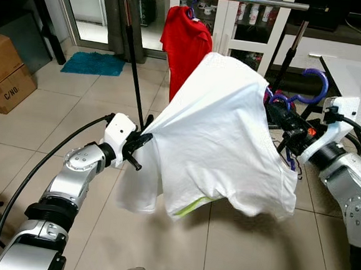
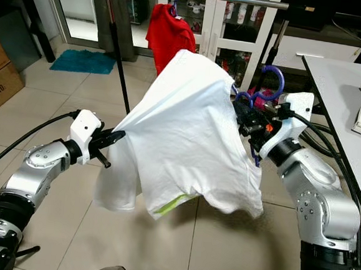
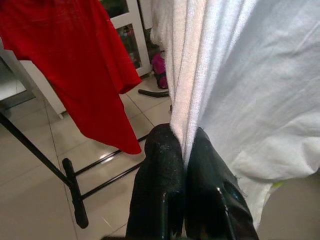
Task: Hang hanger
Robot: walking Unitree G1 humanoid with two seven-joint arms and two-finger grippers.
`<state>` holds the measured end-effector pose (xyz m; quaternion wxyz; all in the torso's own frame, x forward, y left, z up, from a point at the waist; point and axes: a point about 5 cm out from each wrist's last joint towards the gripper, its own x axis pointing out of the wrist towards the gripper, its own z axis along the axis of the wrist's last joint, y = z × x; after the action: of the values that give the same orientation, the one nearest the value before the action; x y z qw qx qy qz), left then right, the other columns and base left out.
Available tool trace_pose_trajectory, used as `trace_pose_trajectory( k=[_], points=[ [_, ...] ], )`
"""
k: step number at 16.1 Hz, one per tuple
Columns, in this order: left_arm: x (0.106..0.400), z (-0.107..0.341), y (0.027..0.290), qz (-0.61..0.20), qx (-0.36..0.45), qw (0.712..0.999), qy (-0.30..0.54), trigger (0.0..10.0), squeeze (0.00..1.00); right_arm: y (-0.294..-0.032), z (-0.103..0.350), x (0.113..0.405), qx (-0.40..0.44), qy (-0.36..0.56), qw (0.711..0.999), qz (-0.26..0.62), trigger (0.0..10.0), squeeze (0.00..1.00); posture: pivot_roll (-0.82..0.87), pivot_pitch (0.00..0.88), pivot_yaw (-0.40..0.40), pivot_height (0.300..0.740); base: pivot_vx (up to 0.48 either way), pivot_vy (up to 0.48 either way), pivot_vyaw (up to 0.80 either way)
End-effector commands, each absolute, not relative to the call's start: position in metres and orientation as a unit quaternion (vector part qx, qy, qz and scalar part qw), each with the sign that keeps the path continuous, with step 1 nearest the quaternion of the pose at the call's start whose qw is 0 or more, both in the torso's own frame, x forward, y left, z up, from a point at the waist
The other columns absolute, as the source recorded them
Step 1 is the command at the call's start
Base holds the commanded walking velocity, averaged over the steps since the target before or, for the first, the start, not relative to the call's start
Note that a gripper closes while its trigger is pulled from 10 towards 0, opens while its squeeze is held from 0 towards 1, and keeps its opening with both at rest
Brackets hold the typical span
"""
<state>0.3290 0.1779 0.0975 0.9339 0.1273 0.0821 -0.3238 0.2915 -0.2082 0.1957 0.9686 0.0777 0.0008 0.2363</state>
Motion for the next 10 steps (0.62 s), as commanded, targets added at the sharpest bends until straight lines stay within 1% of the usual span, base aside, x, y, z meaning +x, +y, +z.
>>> trace_pose_trajectory(
  k=[1,4,5,6,7,8,10],
  points=[
    [0.324,0.088,0.185,-0.314,0.136,0.934,0.106,0.0,0.00,-0.223,0.217,0.295,0.076,-0.052,0.976,0.197,10.0,0.00,-0.02,0.000,0.043,0.740,0.000,0.000,0.00],
    [0.324,0.088,0.184,-0.314,0.132,0.934,0.106,0.0,0.00,-0.225,0.218,0.297,0.073,-0.052,0.978,0.189,10.0,0.00,-0.02,0.000,0.042,0.740,0.000,0.000,0.00],
    [0.327,0.090,0.184,-0.299,0.113,0.942,0.105,10.0,0.00,-0.222,0.216,0.296,0.067,-0.046,0.976,0.200,10.0,0.00,-0.02,0.000,0.042,0.740,0.000,0.000,0.00],
    [0.329,0.092,0.183,-0.294,0.100,0.945,0.106,10.0,0.00,-0.220,0.216,0.295,0.065,-0.043,0.975,0.206,10.0,0.00,-0.02,0.000,0.042,0.740,0.000,0.000,0.00],
    [0.329,0.097,0.180,-0.311,0.083,0.942,0.094,10.0,0.44,-0.219,0.215,0.295,0.064,-0.040,0.974,0.212,10.0,0.00,-0.02,0.000,0.034,0.740,0.000,0.000,0.00],
    [0.331,0.102,0.179,-0.312,0.068,0.944,0.083,10.0,1.00,-0.218,0.214,0.295,0.063,-0.037,0.973,0.217,10.0,0.00,-0.02,0.000,0.033,0.740,0.000,0.000,0.00],
    [0.331,0.108,0.180,-0.320,0.059,0.942,0.079,10.0,1.00,-0.217,0.214,0.295,0.061,-0.033,0.973,0.220,10.0,0.00,-0.02,0.000,0.032,0.740,0.000,0.000,0.00]
  ],
)
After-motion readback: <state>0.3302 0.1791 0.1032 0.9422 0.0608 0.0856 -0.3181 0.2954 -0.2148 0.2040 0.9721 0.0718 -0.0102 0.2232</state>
